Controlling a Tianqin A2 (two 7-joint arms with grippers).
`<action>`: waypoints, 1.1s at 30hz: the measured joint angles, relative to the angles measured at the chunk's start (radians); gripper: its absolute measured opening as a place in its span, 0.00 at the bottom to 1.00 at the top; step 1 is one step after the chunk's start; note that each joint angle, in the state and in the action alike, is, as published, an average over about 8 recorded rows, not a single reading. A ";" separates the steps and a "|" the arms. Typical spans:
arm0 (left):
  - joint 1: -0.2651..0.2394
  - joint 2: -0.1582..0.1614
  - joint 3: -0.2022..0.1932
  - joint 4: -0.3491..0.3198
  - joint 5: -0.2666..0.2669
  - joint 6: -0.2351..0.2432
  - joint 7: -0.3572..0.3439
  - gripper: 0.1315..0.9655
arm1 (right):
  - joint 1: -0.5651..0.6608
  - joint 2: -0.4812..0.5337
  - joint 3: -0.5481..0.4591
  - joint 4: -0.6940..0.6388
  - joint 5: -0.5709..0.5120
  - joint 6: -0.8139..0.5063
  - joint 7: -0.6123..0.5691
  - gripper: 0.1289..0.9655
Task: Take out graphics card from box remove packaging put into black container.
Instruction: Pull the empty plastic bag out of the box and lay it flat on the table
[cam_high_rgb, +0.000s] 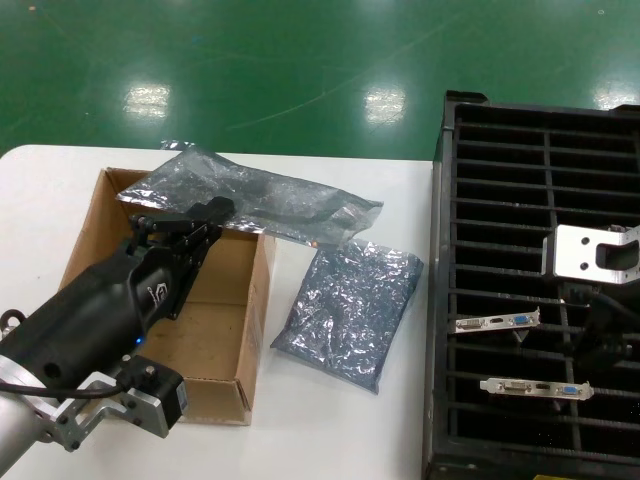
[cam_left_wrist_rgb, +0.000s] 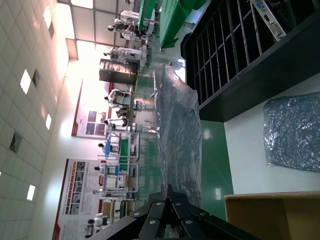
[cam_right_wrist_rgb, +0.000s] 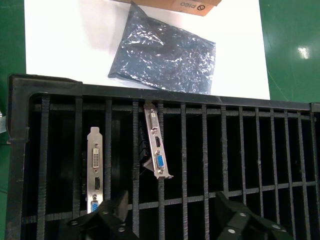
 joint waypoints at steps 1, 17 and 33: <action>0.000 0.000 0.000 0.000 0.000 0.000 0.000 0.01 | 0.000 0.000 0.000 0.000 0.000 0.000 0.000 0.45; -0.033 0.208 -0.075 -0.051 0.175 0.220 -0.284 0.01 | 0.001 0.000 -0.001 0.000 0.001 0.001 0.001 0.82; -0.075 0.656 -0.201 -0.055 0.438 0.759 -0.934 0.01 | 0.001 0.001 -0.002 0.000 0.001 0.001 0.001 0.99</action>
